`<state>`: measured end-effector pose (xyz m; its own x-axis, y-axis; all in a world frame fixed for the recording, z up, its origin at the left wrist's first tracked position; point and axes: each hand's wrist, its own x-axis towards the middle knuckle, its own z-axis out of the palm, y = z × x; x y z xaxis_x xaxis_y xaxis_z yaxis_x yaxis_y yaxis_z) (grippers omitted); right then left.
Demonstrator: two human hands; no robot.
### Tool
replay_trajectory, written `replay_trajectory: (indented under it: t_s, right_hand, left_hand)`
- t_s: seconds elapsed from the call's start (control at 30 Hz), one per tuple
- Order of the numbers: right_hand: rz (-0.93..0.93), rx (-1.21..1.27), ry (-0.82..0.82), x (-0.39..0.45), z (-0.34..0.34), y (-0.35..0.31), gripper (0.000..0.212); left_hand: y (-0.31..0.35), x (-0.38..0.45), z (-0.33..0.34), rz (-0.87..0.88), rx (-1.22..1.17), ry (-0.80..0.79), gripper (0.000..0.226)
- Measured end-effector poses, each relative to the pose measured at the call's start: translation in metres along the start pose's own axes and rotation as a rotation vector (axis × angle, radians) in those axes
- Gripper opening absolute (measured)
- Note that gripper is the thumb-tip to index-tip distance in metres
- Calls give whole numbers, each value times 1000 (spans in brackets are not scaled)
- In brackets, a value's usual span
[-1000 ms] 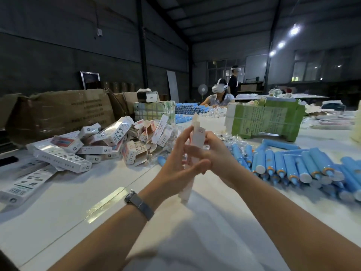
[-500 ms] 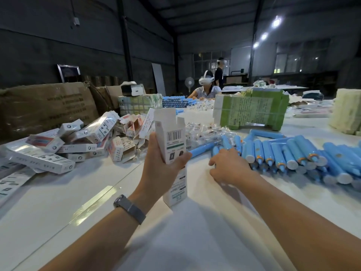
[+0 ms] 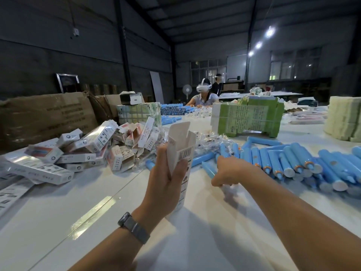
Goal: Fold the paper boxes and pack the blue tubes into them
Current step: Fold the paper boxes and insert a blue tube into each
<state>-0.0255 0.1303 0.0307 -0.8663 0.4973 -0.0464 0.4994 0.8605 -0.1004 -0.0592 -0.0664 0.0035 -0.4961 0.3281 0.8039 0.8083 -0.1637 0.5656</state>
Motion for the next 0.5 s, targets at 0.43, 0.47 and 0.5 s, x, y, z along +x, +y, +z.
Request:
replay_trajectory:
  t_s: [0.43, 0.47, 0.5]
  right_hand:
    - [-50, 609, 81, -2, -3, -10, 59]
    - [-97, 827, 90, -5, -9, -14, 66]
    - [-159, 1014, 119, -8, -17, -18, 71]
  left_hand:
    - [-17, 2, -6, 43, 166, 77, 19]
    - [-19, 2, -7, 36, 171, 87, 19]
    - [-21, 3, -8, 30, 181, 104, 19]
